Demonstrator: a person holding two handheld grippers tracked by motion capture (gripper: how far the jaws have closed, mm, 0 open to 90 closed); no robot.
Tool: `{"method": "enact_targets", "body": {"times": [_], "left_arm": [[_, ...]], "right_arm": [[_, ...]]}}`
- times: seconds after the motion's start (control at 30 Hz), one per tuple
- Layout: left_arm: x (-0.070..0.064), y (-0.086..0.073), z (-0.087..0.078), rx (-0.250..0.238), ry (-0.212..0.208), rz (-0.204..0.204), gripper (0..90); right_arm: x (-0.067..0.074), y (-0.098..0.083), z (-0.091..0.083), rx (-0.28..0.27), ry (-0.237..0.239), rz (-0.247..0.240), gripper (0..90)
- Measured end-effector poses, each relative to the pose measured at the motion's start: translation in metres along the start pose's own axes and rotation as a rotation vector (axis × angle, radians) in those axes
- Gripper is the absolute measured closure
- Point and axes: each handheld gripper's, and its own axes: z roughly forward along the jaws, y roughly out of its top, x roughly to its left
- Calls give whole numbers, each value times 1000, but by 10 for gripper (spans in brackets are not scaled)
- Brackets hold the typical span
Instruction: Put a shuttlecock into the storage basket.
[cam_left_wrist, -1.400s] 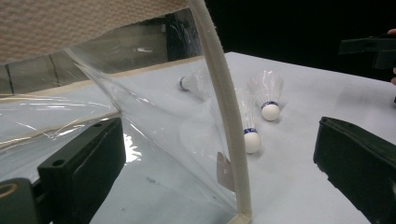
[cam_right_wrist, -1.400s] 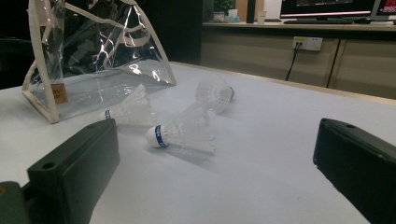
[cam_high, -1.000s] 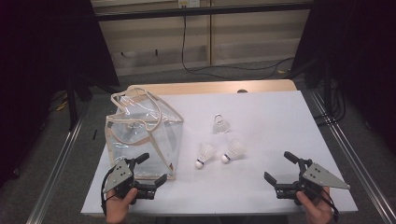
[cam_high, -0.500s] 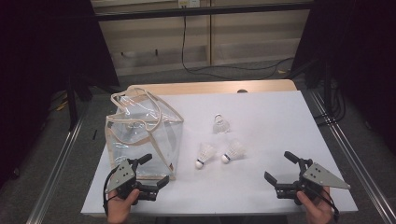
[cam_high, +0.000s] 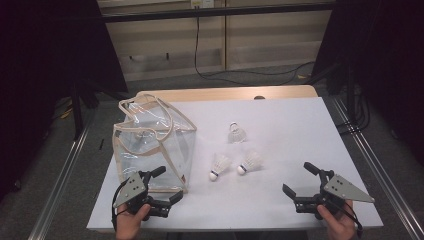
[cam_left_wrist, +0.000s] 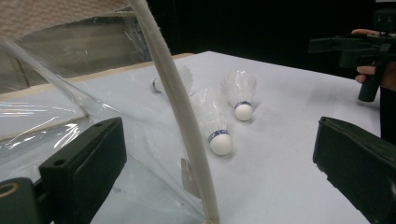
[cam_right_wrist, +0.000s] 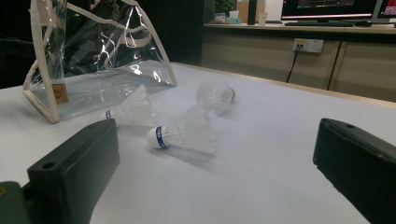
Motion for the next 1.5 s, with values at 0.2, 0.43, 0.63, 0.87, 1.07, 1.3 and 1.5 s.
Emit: {"method": "enact_targets", "body": {"times": [0.2,0.43,0.63,0.87,1.07,1.3,1.5], "left_arm": [[-2,0,1,-9,-24,-8,36],[-2,0,1,-17,-47,-22,42],[-5,0,3,-7,-86,-17,41],[-9,1,6,2,-142,-19,40],[-11,1,7,3,-154,-17,34],[-11,1,5,1,-146,-16,39],[-12,1,1,-8,-153,-25,39]], "right_arm": [[0,0,0,1,1,-3,2],[0,0,0,2,1,-1,2],[0,0,0,4,-1,0,2],[0,0,0,1,-2,0,2],[0,0,0,-1,-3,-4,2],[0,0,0,-3,-3,-3,2],[0,0,0,1,-4,-5,2]]}}
